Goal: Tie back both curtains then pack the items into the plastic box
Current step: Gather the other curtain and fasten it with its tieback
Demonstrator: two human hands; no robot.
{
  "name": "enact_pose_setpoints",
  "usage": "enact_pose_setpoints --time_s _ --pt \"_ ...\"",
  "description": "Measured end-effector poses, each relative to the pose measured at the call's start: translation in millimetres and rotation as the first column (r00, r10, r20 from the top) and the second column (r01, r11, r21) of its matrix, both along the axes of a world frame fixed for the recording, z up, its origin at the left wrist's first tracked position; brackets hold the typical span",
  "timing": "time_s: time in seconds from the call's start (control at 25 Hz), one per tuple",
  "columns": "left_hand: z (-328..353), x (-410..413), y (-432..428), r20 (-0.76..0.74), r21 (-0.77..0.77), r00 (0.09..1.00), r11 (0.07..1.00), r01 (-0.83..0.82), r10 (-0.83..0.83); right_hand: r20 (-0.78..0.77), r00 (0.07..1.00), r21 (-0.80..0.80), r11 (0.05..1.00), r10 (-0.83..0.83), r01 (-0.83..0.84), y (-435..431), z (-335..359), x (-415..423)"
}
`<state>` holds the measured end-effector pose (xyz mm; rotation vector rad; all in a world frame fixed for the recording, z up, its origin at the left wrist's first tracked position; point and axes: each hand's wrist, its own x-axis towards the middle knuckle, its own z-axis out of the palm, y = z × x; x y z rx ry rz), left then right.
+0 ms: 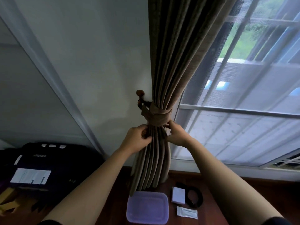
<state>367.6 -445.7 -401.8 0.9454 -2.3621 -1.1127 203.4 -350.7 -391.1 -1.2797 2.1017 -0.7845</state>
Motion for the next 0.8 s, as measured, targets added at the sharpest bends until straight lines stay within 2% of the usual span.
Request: enact_pose_setpoints --time_s 0.04,0.08,0.12,0.16,0.2,0.28,0.32,0.36,0.48,0.68,0.72,0.8 --pt "4 4 -3 -0.049 0.079 0.994 0.993 -0.09 0.094 0.142 0.977 -0.07 0.983 -0.156 0.168 6 1 4" --pt "8 7 -6 -0.097 0.194 0.971 0.961 -0.198 0.219 0.319 0.894 -0.115 0.924 -0.313 0.364 10 3 8" --pt "13 6 -9 -0.138 0.364 0.932 0.892 -0.268 0.336 0.525 0.756 -0.095 0.856 -0.39 0.508 12 7 14" --pt "19 3 -9 -0.154 0.541 0.9 0.797 -0.269 0.408 0.727 0.576 -0.03 0.822 -0.373 0.569 12 12 22" --pt "25 -2 -7 -0.152 0.678 0.892 0.701 -0.22 0.426 0.863 0.394 0.033 0.816 -0.315 0.578 10 17 29" --pt "32 -11 0 -0.157 0.795 0.901 0.593 -0.127 0.405 0.961 0.127 0.127 0.803 -0.244 0.583 5 23 35" --pt "34 -13 4 -0.179 0.817 0.891 0.568 -0.101 0.416 0.974 0.037 0.16 0.795 -0.222 0.585 3 26 37" --pt "35 -15 8 -0.204 0.838 0.873 0.539 -0.078 0.443 0.978 -0.02 0.181 0.797 -0.207 0.577 2 26 38" --pt "36 -16 15 -0.239 0.904 0.814 0.427 -0.012 0.529 0.976 -0.109 0.216 0.801 -0.187 0.559 3 26 47" --pt "38 -20 23 -0.194 0.967 0.776 0.248 0.05 0.6 0.958 -0.274 0.244 0.725 -0.079 0.644 -2 26 52" --pt "38 -21 24 -0.187 0.973 0.771 0.223 0.06 0.608 0.956 -0.285 0.247 0.73 -0.074 0.638 -1 27 52" --pt "41 -24 26 -0.189 0.975 0.778 0.207 0.078 0.599 0.964 -0.244 0.239 0.754 -0.107 0.612 4 31 51"
